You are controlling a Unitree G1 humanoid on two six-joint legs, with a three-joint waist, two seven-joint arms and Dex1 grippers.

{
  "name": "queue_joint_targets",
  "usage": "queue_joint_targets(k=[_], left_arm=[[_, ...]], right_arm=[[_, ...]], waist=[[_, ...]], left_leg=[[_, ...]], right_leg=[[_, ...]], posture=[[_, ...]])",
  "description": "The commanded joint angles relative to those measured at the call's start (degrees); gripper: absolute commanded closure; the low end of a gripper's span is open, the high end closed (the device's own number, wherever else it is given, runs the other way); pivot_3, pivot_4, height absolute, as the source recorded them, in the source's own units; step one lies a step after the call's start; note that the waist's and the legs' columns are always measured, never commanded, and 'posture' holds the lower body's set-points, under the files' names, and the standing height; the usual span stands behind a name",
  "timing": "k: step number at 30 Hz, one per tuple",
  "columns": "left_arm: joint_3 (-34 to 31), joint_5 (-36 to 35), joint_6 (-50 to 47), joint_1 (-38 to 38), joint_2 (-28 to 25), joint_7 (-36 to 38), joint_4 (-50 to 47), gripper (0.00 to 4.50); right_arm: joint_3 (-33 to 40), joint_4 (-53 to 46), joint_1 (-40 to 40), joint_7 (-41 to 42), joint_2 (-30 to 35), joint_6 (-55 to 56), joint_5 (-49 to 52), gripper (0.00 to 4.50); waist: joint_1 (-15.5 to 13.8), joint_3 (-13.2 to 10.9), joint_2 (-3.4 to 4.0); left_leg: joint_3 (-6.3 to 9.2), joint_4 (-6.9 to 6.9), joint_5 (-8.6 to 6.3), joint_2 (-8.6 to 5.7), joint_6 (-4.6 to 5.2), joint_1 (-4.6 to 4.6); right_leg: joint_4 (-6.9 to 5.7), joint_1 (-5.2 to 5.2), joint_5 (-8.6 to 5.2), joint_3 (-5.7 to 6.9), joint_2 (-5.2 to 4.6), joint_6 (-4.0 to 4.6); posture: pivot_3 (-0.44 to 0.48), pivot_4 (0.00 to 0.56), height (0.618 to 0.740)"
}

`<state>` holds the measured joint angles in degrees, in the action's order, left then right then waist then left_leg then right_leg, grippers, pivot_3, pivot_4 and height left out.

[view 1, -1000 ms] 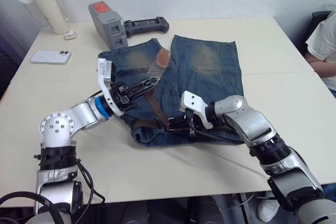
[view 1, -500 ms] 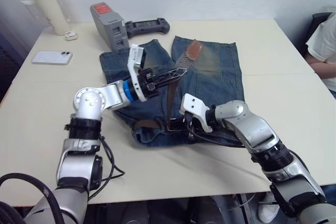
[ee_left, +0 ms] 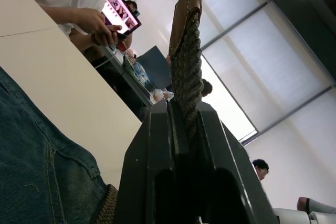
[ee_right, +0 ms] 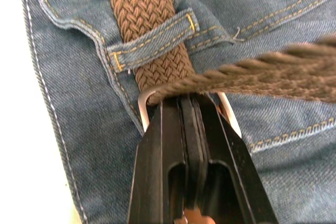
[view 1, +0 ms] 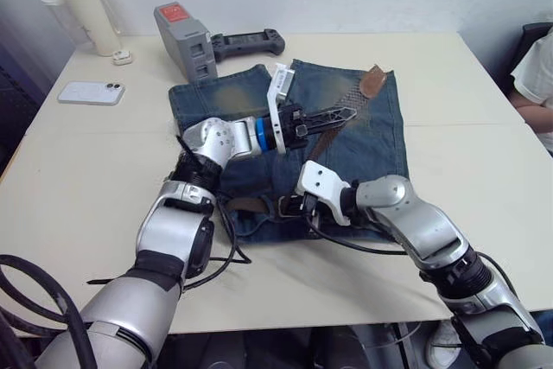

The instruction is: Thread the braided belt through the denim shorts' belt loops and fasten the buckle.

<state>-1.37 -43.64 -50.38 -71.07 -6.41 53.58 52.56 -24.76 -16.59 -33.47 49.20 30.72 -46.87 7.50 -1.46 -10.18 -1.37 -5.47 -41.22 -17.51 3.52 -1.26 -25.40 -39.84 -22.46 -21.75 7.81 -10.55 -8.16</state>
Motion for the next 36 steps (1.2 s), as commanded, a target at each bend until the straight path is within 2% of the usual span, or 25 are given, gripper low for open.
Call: queue_joint_targets(k=[1,12,16,19,23,29,36], left_arm=[[-3.82,1.9,6.61,-6.17,3.22,1.91,3.59,4.5],[-8.48,8.19,14.76,-11.06,9.55,1.38,14.81,4.5],[-8.71,12.61,17.51,-11.16,13.39,-4.98,19.01,4.5],[-8.73,15.46,18.5,-10.99,14.76,-6.3,19.89,4.5],[-11.05,16.08,17.78,-11.56,16.15,-9.88,20.35,4.5],[-12.79,16.79,16.7,-11.88,15.13,-8.44,19.53,4.5],[-13.5,17.52,14.86,-10.42,9.65,-6.95,18.57,4.5]], right_arm=[[-8.21,2.97,6.14,0.34,1.75,-7.36,-1.4,4.43],[-10.08,-1.38,7.0,-1.37,3.53,-9.18,-3.18,4.43],[-12.61,-3.31,5.55,-1.8,4.82,-10.03,-5.69,4.43],[-13.75,-3.97,4.78,-1.9,5.36,-10.24,-7.27,4.43],[-15.38,-5.9,3.34,-1.59,7.09,-11.88,-9.45,4.43],[-10.76,-9.01,2.85,-2.55,8.36,-16.1,-8.45,4.43],[-4.67,-14.24,1.23,-3.06,11.43,-19.08,-6.1,4.43]], waist=[[-0.07,0.0,0.0],[-0.15,-0.01,-0.01],[-0.28,-0.01,-0.01],[-0.25,0.0,-0.01],[-0.22,0.01,0.01],[-0.58,0.01,0.01],[-0.5,0.0,0.01]], left_leg=[[0.01,0.0,0.0,-0.01,0.0,0.0],[0.03,0.03,-0.02,-0.08,0.04,-0.02],[0.03,0.03,-0.03,-0.09,0.05,-0.03],[0.05,0.02,-0.04,-0.13,0.08,-0.01],[0.05,0.01,-0.03,-0.13,0.08,0.01],[0.08,-0.01,-0.04,-0.18,0.09,-0.02],[0.07,0.04,-0.04,-0.17,0.09,-0.06]], right_leg=[[0.0,0.0,0.0,0.01,-0.01,0.0],[0.08,0.02,0.02,0.03,-0.06,-0.04],[0.09,0.03,0.04,0.03,-0.08,-0.07],[0.13,0.08,0.06,0.03,-0.1,-0.12],[0.1,0.08,0.07,0.03,-0.11,-0.13],[0.14,0.11,0.08,0.04,-0.15,-0.15],[0.17,0.03,0.09,0.05,-0.14,-0.16]], posture=[[0.0,0.15,0.664],[0.0,0.15,0.664],[0.0,0.15,0.664],[0.0,0.15,0.664],[0.0,0.15,0.664],[0.0,0.15,0.664],[0.0,0.15,0.664]])
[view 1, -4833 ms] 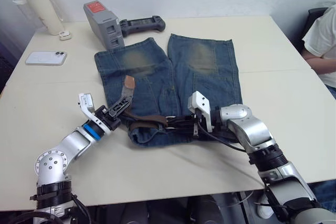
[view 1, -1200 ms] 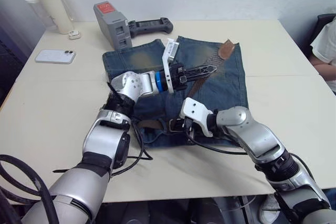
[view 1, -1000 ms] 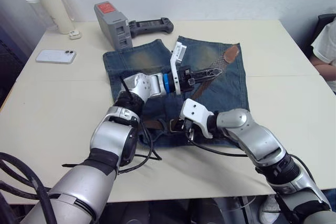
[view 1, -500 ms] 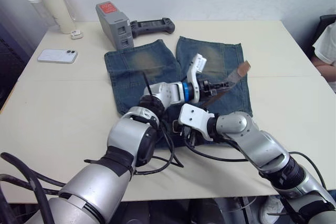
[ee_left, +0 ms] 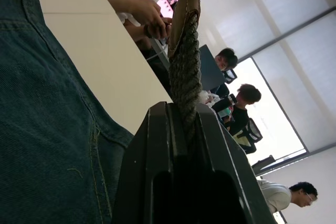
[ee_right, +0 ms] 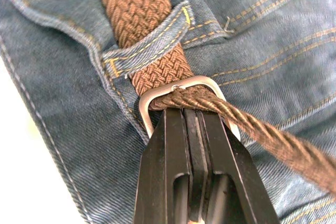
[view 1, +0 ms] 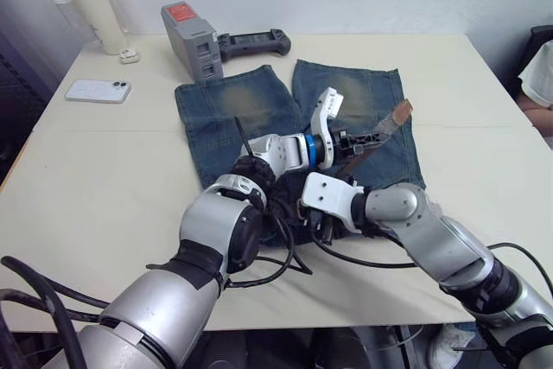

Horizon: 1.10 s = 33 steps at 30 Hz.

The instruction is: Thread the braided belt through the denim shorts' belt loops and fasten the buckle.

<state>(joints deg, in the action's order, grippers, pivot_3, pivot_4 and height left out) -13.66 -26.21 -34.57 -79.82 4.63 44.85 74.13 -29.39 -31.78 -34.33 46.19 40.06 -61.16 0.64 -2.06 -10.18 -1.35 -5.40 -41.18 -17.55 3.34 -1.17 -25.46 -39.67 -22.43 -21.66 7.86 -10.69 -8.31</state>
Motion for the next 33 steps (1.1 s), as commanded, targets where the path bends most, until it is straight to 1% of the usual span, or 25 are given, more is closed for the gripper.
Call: queue_joint_targets(k=[1,7,12,15,16,17,18,21,22,23,28,31,33], left_arm=[[-1.16,0.17,-1.35,-1.45,-1.93,2.06,-3.24,4.5],[-0.26,0.65,-5.29,1.71,-4.37,3.96,-6.15,4.5],[-0.01,0.63,-7.46,4.08,-4.23,3.4,-9.02,4.5],[-0.02,0.38,-8.2,4.78,-3.56,3.01,-10.37,4.5],[-0.1,0.23,-8.49,4.89,-3.36,2.88,-10.76,4.5],[-0.05,0.22,-8.69,5.02,-3.2,2.85,-11.16,4.5],[0.09,0.33,-8.75,5.17,-3.06,2.82,-11.48,4.5],[0.23,0.56,-9.04,5.6,-2.99,2.76,-12.24,4.5],[0.28,0.62,-9.1,5.74,-2.97,2.78,-12.45,4.5],[0.34,0.65,-9.19,5.88,-2.95,2.82,-12.67,4.5],[0.6,0.66,-9.32,6.19,-2.96,2.9,-13.11,4.5],[0.52,0.25,-9.74,6.13,-2.81,3.13,-13.63,4.5],[0.18,-0.49,-10.45,5.92,-2.44,3.38,-14.49,4.5]], right_arm=[[0.68,0.39,2.0,-0.35,2.09,-5.31,1.13,4.43],[3.93,-4.33,1.1,-1.93,2.47,-10.7,3.36,4.43],[6.53,-6.21,-0.17,-3.53,1.51,-14.84,6.22,4.43],[8.23,-6.63,-0.43,-4.92,1.28,-16.13,7.59,3.51],[8.82,-6.83,-0.45,-5.27,1.27,-16.5,8.02,3.11],[9.52,-7.27,-0.49,-5.33,1.59,-17.03,8.69,2.54],[10.49,-7.87,-0.5,-5.23,1.97,-17.66,9.46,2.13],[12.84,-9.23,-0.8,-5.44,3.01,-19.18,11.19,0.55],[14.35,-10.01,-0.92,-5.12,4.0,-19.89,11.99,0.14],[15.43,-10.66,-0.98,-4.98,4.73,-20.47,12.72,0.05],[19.84,-13.76,0.1,-3.3,10.12,-22.26,16.85,0.05],[23.19,-14.68,3.17,-1.94,15.01,-21.88,18.93,0.05],[26.04,-13.41,6.41,-1.42,19.54,-19.25,18.66,0.05]], waist=[[0.17,-0.01,0.0],[0.51,-0.04,0.0],[0.68,-0.14,0.0],[0.7,-0.2,-0.03],[0.69,-0.21,-0.04],[0.7,-0.21,-0.04],[0.71,-0.22,-0.04],[0.8,-0.22,-0.04],[0.84,-0.23,-0.04],[0.85,-0.27,-0.04],[0.85,-0.35,-0.08],[0.75,-0.37,-0.12],[0.66,-0.39,-0.12]], left_leg=[[0.0,0.01,0.0,0.0,0.0,-0.01],[-0.01,0.06,0.0,-0.01,0.0,-0.06],[-0.02,0.15,0.0,0.01,0.0,-0.06],[-0.03,0.15,0.0,0.0,0.0,-0.08],[-0.04,0.16,0.0,0.01,0.0,-0.08],[-0.04,0.16,0.0,0.0,0.0,-0.08],[-0.04,0.18,0.0,0.01,0.0,-0.08],[-0.06,0.21,0.0,0.01,-0.01,-0.08],[-0.06,0.23,0.0,0.02,0.0,-0.08],[-0.07,0.24,0.0,0.02,0.0,-0.08],[-0.09,0.32,0.0,0.03,-0.01,-0.08],[-0.09,0.38,0.0,0.02,0.0,-0.09],[-0.1,0.39,0.0,0.02,0.0,-0.09]], right_leg=[[0.0,-0.02,0.0,0.0,0.0,0.0],[0.07,-0.04,0.0,0.01,0.0,0.0],[0.06,-0.08,0.0,0.01,0.02,0.0],[0.07,-0.09,0.0,0.0,0.02,0.0],[0.06,-0.08,0.0,0.0,0.02,0.0],[0.06,-0.09,0.0,0.0,0.02,0.0],[0.07,-0.08,0.0,0.0,0.03,0.0],[0.06,-0.11,0.0,0.0,0.04,0.0],[0.07,-0.11,0.0,0.0,0.04,0.0],[0.07,-0.12,0.0,-0.01,0.04,0.0],[0.1,-0.15,0.0,-0.02,0.06,0.0],[0.15,-0.14,0.0,-0.01,0.06,0.0],[0.16,-0.14,0.0,-0.01,0.06,-0.01]], posture=[[0.0,0.15,0.664],[0.0,0.15,0.664],[0.0,0.15,0.664],[0.0,0.15,0.664],[0.0,0.15,0.664],[0.0,0.15,0.664],[0.0,0.15,0.664],[0.0,0.15,0.664],[0.0,0.15,0.664],[0.0,0.15,0.664],[0.0,0.15,0.664],[0.0,0.15,0.664],[0.0,0.15,0.664]])
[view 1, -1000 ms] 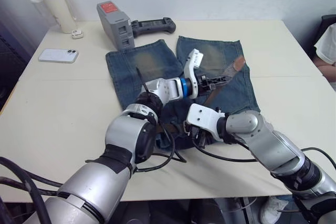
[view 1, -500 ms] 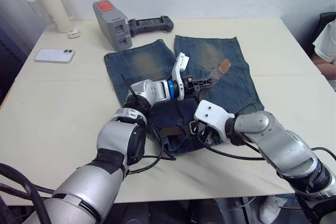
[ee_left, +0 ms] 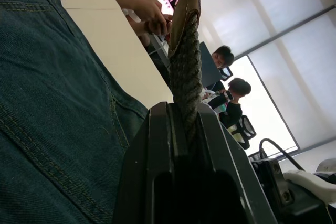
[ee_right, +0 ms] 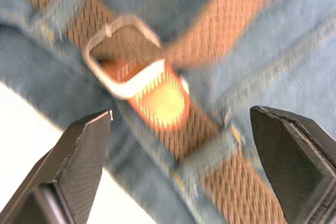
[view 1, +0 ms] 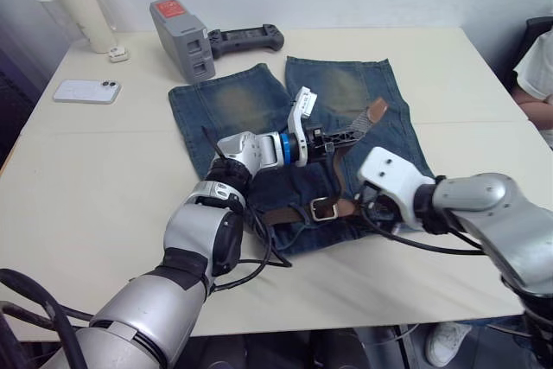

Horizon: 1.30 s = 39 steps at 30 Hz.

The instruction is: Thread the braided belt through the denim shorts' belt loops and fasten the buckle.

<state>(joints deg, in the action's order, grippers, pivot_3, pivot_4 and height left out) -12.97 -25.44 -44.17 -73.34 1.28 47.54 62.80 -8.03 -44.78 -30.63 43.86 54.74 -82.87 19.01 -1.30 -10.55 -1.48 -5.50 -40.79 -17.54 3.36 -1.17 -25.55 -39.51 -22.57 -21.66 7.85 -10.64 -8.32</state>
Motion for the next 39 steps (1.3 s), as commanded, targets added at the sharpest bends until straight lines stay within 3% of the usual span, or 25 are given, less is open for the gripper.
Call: queue_joint_targets(k=[1,7,12,16,21,25,31,32,39], left_arm=[[-0.54,-1.43,-1.21,-0.52,1.02,0.64,-3.72,4.5],[-0.41,-1.8,-3.97,1.35,0.53,-0.18,-8.3,4.5],[-0.39,-2.13,-5.41,2.62,0.03,-1.1,-11.18,4.5],[0.53,-2.25,-7.31,4.23,-0.8,-1.2,-15.22,4.5],[0.74,-2.77,-8.13,4.94,-0.96,-2.34,-18.22,4.5],[1.07,-2.69,-8.31,5.29,-1.29,-2.81,-19.51,4.5],[1.69,-2.31,-8.22,5.32,-2.53,-2.39,-20.32,4.5],[1.88,-2.16,-8.33,5.0,-3.1,-2.25,-20.22,4.5],[7.9,2.85,-3.22,2.71,-9.19,0.78,-19.53,4.5]], right_arm=[[6.19,0.18,4.45,1.63,6.95,4.12,0.32,0.05],[9.18,1.95,17.32,7.01,15.51,29.66,-3.82,0.05],[10.18,3.34,22.12,7.34,13.88,39.5,-5.09,0.05],[1.24,10.77,20.39,3.56,10.86,51.37,-14.98,0.05],[-3.36,17.44,18.63,3.65,8.23,56.77,-20.6,0.05],[-3.79,19.34,17.9,4.6,6.33,57.93,-21.43,1.23],[-3.8,18.73,15.1,5.06,2.36,56.37,-21.13,4.24],[-4.88,18.65,13.9,4.64,0.97,55.31,-21.78,4.44],[-13.42,16.93,5.87,2.86,-11.86,46.36,-24.91,4.47]], waist=[[-0.18,-0.03,-0.03],[0.23,-0.05,-0.06],[0.26,-0.08,-0.1],[0.12,-0.09,-0.12],[-0.02,-0.1,-0.11],[-0.02,-0.1,-0.12],[0.38,-0.1,-0.12],[0.55,-0.1,-0.12],[1.55,-0.1,-0.11]], left_leg=[[-0.01,0.02,0.0,-0.03,0.0,-0.01],[-0.07,0.13,0.01,0.02,-0.02,0.06],[-0.1,0.18,0.04,0.04,-0.05,0.12],[-0.07,0.12,0.04,0.04,-0.05,0.12],[-0.06,0.01,0.04,0.04,-0.05,0.07],[-0.03,-0.09,0.03,0.04,-0.04,0.07],[-0.02,-0.23,0.04,0.09,-0.04,0.11],[-0.01,-0.24,0.04,0.1,-0.05,0.11],[-0.02,-0.2,0.09,0.22,-0.13,0.12]], right_leg=[[0.0,0.0,0.0,0.0,-0.01,0.0],[0.03,0.01,0.01,-0.03,0.02,-0.03],[0.02,0.02,0.01,-0.05,0.03,-0.03],[0.01,0.06,0.01,-0.03,0.03,-0.03],[-0.04,0.04,0.01,-0.02,0.03,-0.03],[-0.04,0.1,0.02,-0.02,0.03,-0.03],[-0.08,0.09,0.01,-0.03,0.05,-0.03],[-0.1,0.09,0.01,-0.03,0.06,-0.03],[-0.42,-0.01,-0.01,-0.06,0.17,0.01]], posture=[[0.0,0.15,0.664],[0.0,0.15,0.664],[0.0,0.15,0.664],[0.0,0.15,0.664],[0.0,0.15,0.664],[0.0,0.15,0.664],[0.0,0.15,0.664],[0.0,0.15,0.664],[0.0,0.15,0.664]])
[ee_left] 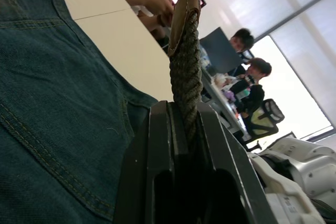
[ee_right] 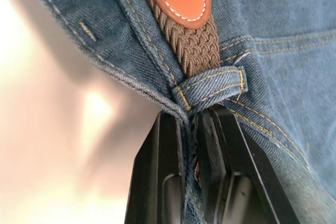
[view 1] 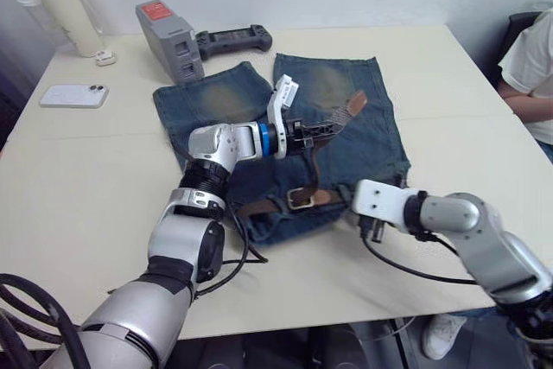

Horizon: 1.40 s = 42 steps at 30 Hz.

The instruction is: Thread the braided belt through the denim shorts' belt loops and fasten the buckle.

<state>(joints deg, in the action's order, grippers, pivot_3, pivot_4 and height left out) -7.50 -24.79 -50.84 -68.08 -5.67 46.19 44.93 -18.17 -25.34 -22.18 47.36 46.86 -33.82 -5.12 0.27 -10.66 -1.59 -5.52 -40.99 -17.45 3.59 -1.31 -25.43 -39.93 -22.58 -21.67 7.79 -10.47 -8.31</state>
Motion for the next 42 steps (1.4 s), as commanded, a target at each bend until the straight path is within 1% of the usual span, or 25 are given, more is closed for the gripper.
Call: queue_joint_targets(k=[1,4,6,9,12,15,18,19,20,21,22,23,24,25,26,27,28,30,32,35,37,40,42], left_arm=[[4.06,3.75,5.03,-2.65,-3.43,2.97,-1.56,4.5],[6.82,6.26,7.91,-3.11,-6.36,5.1,-1.18,4.5],[7.75,7.25,9.04,-3.32,-7.75,5.83,-1.12,4.5],[9.02,7.8,8.58,-2.84,-9.37,7.72,-2.57,4.5],[11.29,8.56,7.63,-0.37,-11.5,10.1,-6.52,4.5],[11.45,7.99,5.85,1.91,-12.09,10.09,-9.49,4.5],[10.54,7.45,4.16,3.55,-12.3,9.11,-11.61,4.5],[10.46,7.38,3.79,4.14,-12.62,9.15,-12.32,4.5],[10.46,7.36,3.37,4.76,-12.98,9.21,-13.25,4.5],[10.7,7.51,3.07,5.59,-13.64,9.34,-14.66,4.5],[10.89,7.71,3.14,6.37,-14.3,9.36,-15.97,4.5],[10.94,7.89,3.48,6.95,-14.77,9.28,-16.97,4.5],[10.88,7.9,3.72,7.44,-15.16,9.31,-17.84,4.5],[10.89,7.71,3.73,7.96,-15.63,9.65,-18.91,4.5],[11.34,7.89,4.63,8.73,-16.4,10.32,-20.41,4.5],[11.7,8.0,5.23,9.3,-16.96,10.77,-21.55,4.5],[12.2,8.21,5.78,9.92,-17.51,11.07,-22.88,4.5],[13.41,8.87,10.19,11.93,-18.78,12.46,-27.16,4.5],[15.09,10.23,15.1,13.43,-20.0,13.73,-30.09,4.5],[20.44,16.03,26.74,15.84,-22.98,16.06,-32.75,4.5],[19.6,15.29,28.25,15.72,-21.88,15.16,-32.64,4.5],[20.16,16.89,32.66,15.31,-21.94,15.39,-31.81,4.5],[20.02,16.98,33.81,15.05,-21.7,15.67,-31.6,4.5]], right_arm=[[-4.73,-2.35,-3.83,-0.95,-6.02,-3.89,-1.32,4.47],[-8.38,-1.58,-6.31,-1.18,-9.66,-7.33,-3.25,4.47],[-9.87,-1.67,-7.15,-0.66,-10.53,-8.99,-3.9,4.47],[-10.2,-3.67,-7.6,0.57,-10.81,-11.99,-3.19,4.47],[-10.15,-6.03,-7.5,2.12,-9.86,-14.04,-2.35,4.47],[-9.17,-7.28,-6.81,2.87,-9.05,-15.04,-1.62,4.47],[-5.27,-8.78,-6.79,3.42,-8.77,-16.13,0.68,4.47],[-3.4,-9.64,-6.89,4.1,-8.51,-16.97,1.98,3.47],[-1.51,-10.7,-6.83,4.95,-8.29,-18.14,3.7,3.16],[0.91,-11.79,-6.95,5.76,-7.89,-19.33,5.52,2.64],[3.22,-12.69,-7.2,6.35,-7.62,-20.59,7.41,2.32],[4.97,-13.35,-7.35,6.72,-7.33,-21.68,8.83,1.69],[6.31,-13.82,-7.42,7.12,-6.76,-22.21,9.75,1.47],[7.83,-14.23,-7.41,7.55,-5.98,-22.57,10.59,0.91],[10.08,-14.71,-7.65,7.98,-5.44,-23.35,12.02,0.68],[11.65,-15.05,-7.86,8.18,-5.06,-23.95,13.2,0.27],[13.26,-15.32,-8.08,8.31,-4.74,-24.89,14.72,0.06],[16.01,-14.15,-8.99,6.72,-4.21,-24.13,15.68,0.06],[16.42,-12.4,-10.0,5.22,-3.06,-21.25,14.9,0.06],[13.99,-7.29,-12.6,2.95,-1.47,-12.91,11.22,0.06],[11.37,-4.15,-15.06,2.45,-2.28,-8.87,10.19,0.06],[7.72,-0.59,-17.68,2.2,-3.56,-5.73,8.74,0.06],[5.67,1.0,-18.73,2.6,-4.01,-3.96,8.02,0.06]], waist=[[0.01,0.0,0.0],[0.07,0.01,0.01],[-0.07,0.0,0.01],[-0.12,0.01,0.01],[-0.12,0.0,0.01],[-0.08,0.01,0.01],[-0.12,0.01,0.01],[-0.15,0.0,0.01],[-0.13,0.0,0.01],[-0.13,0.0,0.01],[-0.14,0.0,0.01],[-0.15,0.0,0.01],[-0.15,0.0,0.01],[-0.22,0.0,0.01],[-0.22,0.0,0.01],[-0.24,0.0,0.01],[-0.26,0.0,0.01],[-0.26,0.0,0.01],[-0.31,0.0,0.01],[-0.22,0.0,0.01],[-0.23,0.0,0.01],[-0.21,0.0,0.01],[-0.19,0.0,0.01]], left_leg=[[0.0,0.0,0.0,0.01,0.0,-0.03],[-0.02,0.01,0.01,0.02,-0.02,-0.01],[-0.02,-0.02,0.01,0.02,-0.02,-0.04],[-0.02,-0.04,0.0,0.0,-0.01,-0.05],[-0.01,-0.04,0.0,0.0,-0.01,-0.05],[-0.02,0.01,0.0,0.0,-0.01,-0.06],[-0.01,0.0,0.0,0.0,-0.01,-0.06],[-0.01,0.0,0.0,0.0,-0.01,-0.06],[-0.01,-0.01,0.0,0.0,-0.01,-0.06],[-0.01,-0.02,0.0,0.0,0.0,-0.07],[0.0,-0.01,0.0,0.0,0.0,-0.07],[0.0,-0.01,0.0,0.01,0.0,-0.07],[0.01,-0.01,0.0,0.0,0.0,-0.07],[0.01,-0.01,0.0,0.0,0.0,-0.07],[0.01,-0.02,0.0,0.0,0.0,-0.07],[0.01,-0.03,-0.01,0.0,0.0,-0.07],[0.01,-0.04,-0.01,0.0,0.01,-0.07],[0.01,-0.04,-0.01,-0.01,0.02,-0.07],[0.0,-0.06,-0.01,-0.01,0.02,-0.07],[-0.03,-0.06,-0.01,-0.02,0.02,-0.07],[-0.05,-0.06,-0.01,-0.02,0.02,-0.06],[-0.06,-0.06,-0.01,-0.01,0.02,-0.07],[-0.06,-0.04,-0.02,-0.01,0.02,-0.08]], right_leg=[[0.0,-0.01,0.0,0.01,0.01,0.0],[-0.02,-0.02,0.0,-0.01,0.02,0.0],[-0.03,-0.04,0.0,-0.01,0.02,0.01],[-0.02,-0.02,0.0,-0.01,0.01,0.01],[-0.03,-0.03,0.0,0.0,0.01,0.01],[-0.01,-0.04,0.0,-0.01,0.01,0.01],[-0.02,-0.04,0.0,0.0,0.01,0.01],[-0.02,-0.04,0.0,0.0,0.01,0.01],[-0.02,-0.04,0.0,0.0,0.01,0.01],[-0.02,-0.04,0.0,-0.01,0.01,0.01],[-0.02,-0.04,0.0,0.0,0.01,0.01],[-0.02,-0.04,0.0,0.0,0.01,0.01],[-0.02,-0.04,0.0,0.0,0.01,0.01],[-0.01,-0.04,0.0,0.0,0.01,0.01],[-0.01,-0.02,0.0,0.0,0.01,0.01],[-0.01,-0.02,0.0,0.0,0.01,0.01],[-0.02,-0.02,0.0,0.0,0.01,0.01],[-0.02,-0.01,0.0,0.0,-0.01,0.01],[-0.03,-0.01,0.0,0.0,-0.01,0.02],[-0.03,-0.02,0.0,-0.02,-0.02,0.02],[-0.04,-0.02,0.0,-0.03,-0.02,0.02],[-0.06,-0.05,0.0,-0.03,-0.02,0.02],[-0.03,-0.06,0.0,-0.03,-0.02,0.02]], posture=[[0.0,0.15,0.664],[0.0,0.15,0.664],[0.0,0.15,0.664],[0.0,0.15,0.664],[0.0,0.15,0.664],[0.0,0.15,0.664],[0.0,0.15,0.664],[0.0,0.15,0.664],[0.0,0.15,0.664],[0.0,0.15,0.664],[0.0,0.15,0.664],[0.0,0.15,0.664],[0.0,0.15,0.664],[0.0,0.15,0.664],[0.0,0.15,0.664],[0.0,0.15,0.664],[0.0,0.15,0.664],[0.0,0.15,0.664],[0.0,0.15,0.664],[0.0,0.15,0.664],[0.0,0.15,0.664],[0.0,0.15,0.664],[0.0,0.15,0.664]])
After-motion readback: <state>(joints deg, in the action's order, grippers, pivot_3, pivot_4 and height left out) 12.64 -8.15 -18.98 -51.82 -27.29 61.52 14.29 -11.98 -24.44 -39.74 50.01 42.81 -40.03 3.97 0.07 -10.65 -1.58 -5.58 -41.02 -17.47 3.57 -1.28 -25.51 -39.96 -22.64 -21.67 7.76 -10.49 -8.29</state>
